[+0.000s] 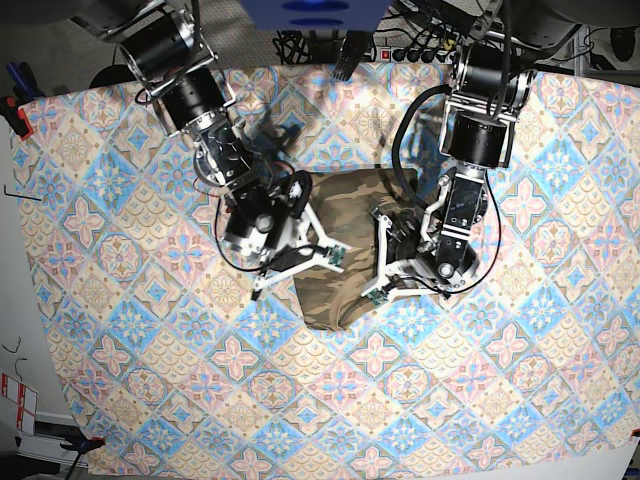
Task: Fold the T-shirt properly
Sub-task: 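Open both grippers and lift them off the folded shirt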
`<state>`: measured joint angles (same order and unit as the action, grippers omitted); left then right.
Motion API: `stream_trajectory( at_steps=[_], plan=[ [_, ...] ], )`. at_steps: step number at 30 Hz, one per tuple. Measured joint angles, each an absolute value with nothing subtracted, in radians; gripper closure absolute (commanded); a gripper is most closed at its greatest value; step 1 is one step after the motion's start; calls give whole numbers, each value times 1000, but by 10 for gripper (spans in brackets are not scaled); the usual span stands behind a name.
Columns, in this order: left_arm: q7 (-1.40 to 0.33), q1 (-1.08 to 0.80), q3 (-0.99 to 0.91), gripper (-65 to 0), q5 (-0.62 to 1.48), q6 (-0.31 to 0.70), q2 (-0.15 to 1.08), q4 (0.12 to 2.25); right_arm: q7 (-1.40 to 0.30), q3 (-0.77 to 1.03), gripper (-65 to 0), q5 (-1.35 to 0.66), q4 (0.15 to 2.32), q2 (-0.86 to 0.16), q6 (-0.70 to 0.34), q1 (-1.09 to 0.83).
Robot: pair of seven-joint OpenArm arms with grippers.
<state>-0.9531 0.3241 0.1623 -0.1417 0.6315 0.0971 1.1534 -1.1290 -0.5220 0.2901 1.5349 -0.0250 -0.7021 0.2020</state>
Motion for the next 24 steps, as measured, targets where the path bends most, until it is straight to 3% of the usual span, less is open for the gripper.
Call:
stream_trajectory(
  at_steps=[12, 17, 24],
  plan=[
    [-936, 81, 106, 0, -182, 633, 155, 1617, -1155, -200, -97, 357, 1693, -30, -702, 93],
    [-745, -93, 33, 0, -263, 634, 153, 1716, -1188, -136, -97, 516, 1802, -33, -703, -15],
    [-550, -249, -131, 0, -285, 625, 83, 1801, -1157, -52, -97, 510, 1890, 3, -704, -94]
  ],
)
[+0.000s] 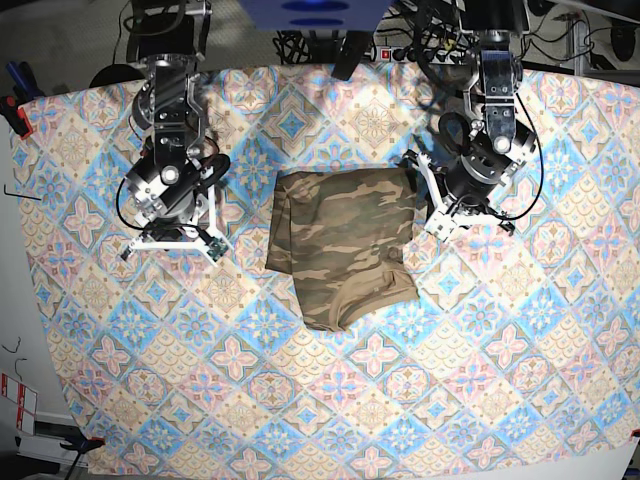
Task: Fold the T-shirt properly
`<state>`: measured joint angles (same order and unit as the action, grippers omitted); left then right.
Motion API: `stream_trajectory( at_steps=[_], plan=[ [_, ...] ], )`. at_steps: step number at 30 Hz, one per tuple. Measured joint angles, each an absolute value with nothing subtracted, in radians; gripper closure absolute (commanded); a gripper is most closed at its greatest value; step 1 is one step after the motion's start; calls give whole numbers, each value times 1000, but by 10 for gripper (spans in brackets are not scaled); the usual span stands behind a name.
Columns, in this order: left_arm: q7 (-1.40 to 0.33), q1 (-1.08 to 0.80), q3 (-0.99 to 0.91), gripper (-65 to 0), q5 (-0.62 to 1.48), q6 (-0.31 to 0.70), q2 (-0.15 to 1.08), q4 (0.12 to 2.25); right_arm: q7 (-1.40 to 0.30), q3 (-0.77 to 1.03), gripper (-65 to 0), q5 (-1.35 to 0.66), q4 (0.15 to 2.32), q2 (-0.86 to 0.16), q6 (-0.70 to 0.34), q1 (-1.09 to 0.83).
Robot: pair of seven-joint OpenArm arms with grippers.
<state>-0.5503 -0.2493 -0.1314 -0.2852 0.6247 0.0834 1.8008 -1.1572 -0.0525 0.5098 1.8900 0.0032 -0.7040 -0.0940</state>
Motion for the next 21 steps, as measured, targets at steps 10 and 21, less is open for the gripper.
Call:
stream_trajectory(
  at_steps=[10, 21],
  plan=[
    [-357, -403, -273, 0, -281, 632, 30, 1814, -1103, 91, -97, 513, 1918, 52, -704, -222],
    [-149, -551, -317, 0, -277, 632, 17, 1808, -1032, 278, -97, 517, 1918, 91, -703, -316]
  ],
)
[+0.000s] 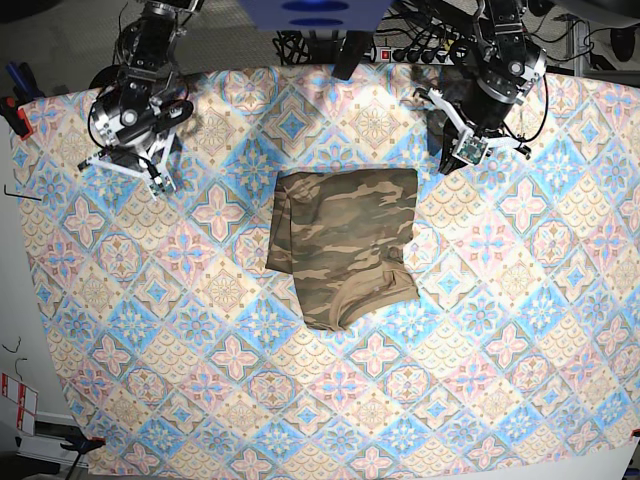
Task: Fold the T-shirt properly
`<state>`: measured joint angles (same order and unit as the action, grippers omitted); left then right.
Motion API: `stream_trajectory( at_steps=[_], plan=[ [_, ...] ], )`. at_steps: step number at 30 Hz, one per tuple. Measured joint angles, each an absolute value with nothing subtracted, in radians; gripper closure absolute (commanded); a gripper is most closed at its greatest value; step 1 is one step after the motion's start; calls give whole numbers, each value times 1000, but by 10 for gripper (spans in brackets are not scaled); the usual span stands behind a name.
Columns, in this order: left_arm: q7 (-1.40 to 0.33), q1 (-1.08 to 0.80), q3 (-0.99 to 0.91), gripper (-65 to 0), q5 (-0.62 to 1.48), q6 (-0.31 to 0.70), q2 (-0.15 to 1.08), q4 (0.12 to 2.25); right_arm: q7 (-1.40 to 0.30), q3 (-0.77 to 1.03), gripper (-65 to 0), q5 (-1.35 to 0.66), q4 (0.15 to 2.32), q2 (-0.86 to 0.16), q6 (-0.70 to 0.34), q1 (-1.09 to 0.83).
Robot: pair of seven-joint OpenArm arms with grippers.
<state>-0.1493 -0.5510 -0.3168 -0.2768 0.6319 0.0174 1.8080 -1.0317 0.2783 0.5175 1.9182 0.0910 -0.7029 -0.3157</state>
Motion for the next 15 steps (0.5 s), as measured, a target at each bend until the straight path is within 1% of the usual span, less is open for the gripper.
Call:
stream_trajectory(
  at_steps=[3, 5, 7, 10, 15],
  plan=[
    [-107, -590, -317, 0, -277, 632, 14, 1781, -1029, 284, -89, 518, 1918, 86, -703, -352],
    [-85, -621, -317, 0, -287, 632, -9, 1759, -1024, 298, -62, 516, 1919, 96, -702, -378],
    [-22, -648, -320, 0, -287, 632, -19, 1736, -1024, 339, -41, 498, 1919, 121, -703, -400],
    [32, -677, -319, 0, -284, 632, -22, 1712, -1024, 381, -39, 463, 1920, 126, -703, -425],
    [35, -725, -321, 0, -284, 632, -22, 1684, -1020, 387, -39, 442, 1925, 123, -703, -472]
  ],
)
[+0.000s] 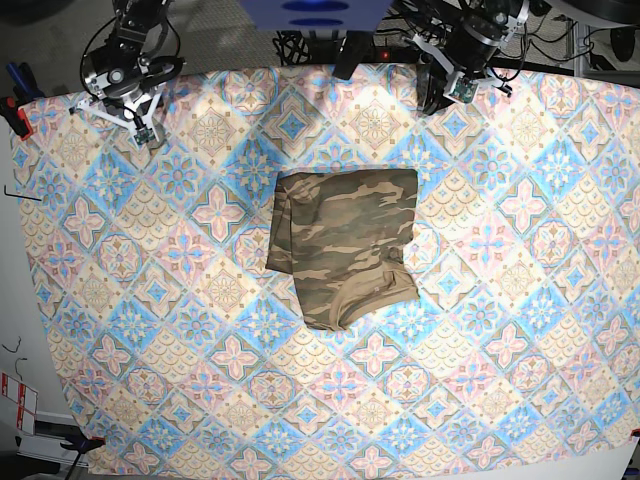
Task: Fold the T-shirt properly
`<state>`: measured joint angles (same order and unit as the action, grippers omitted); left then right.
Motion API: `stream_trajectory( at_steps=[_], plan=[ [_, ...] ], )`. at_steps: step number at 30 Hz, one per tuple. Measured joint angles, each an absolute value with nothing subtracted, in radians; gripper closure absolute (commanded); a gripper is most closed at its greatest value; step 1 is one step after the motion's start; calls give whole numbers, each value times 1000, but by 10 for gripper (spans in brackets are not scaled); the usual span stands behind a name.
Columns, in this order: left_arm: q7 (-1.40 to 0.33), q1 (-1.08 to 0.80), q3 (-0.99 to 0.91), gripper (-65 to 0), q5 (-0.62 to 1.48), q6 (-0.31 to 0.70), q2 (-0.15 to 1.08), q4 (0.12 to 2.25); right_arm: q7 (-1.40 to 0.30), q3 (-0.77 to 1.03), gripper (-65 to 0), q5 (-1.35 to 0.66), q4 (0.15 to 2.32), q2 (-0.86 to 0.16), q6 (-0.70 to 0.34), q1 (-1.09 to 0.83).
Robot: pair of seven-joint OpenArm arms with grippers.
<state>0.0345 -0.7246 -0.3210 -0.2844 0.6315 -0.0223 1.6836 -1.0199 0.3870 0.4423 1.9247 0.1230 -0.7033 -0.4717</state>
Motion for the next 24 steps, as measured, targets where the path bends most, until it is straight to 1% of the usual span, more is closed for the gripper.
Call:
stream_trajectory(
  at_steps=[5, 12, 13, 16, 20, 24],
  plan=[
    [37, -756, -340, 0, -280, 624, -25, 1677, -976, 387, -38, 441, 1925, 125, -703, -534],
    [43, -798, -339, 0, -288, 624, -22, 1579, -957, 386, -38, 438, 1924, 163, -703, -581],
    [54, -802, -340, 0, -289, 625, -22, 1567, -957, 386, -38, 438, 1925, 162, -703, -590],
    [160, -815, -340, 0, -280, 625, -22, 1499, -965, 387, -38, 441, 1924, 160, -703, -622],
    [186, -826, -339, 0, -298, 625, -22, 1435, -962, 387, -38, 440, 1924, 162, -703, -644],
    [192, -825, -340, 0, -328, 625, -22, 1430, -958, 412, -38, 438, 1924, 163, -703, -672]
  ],
)
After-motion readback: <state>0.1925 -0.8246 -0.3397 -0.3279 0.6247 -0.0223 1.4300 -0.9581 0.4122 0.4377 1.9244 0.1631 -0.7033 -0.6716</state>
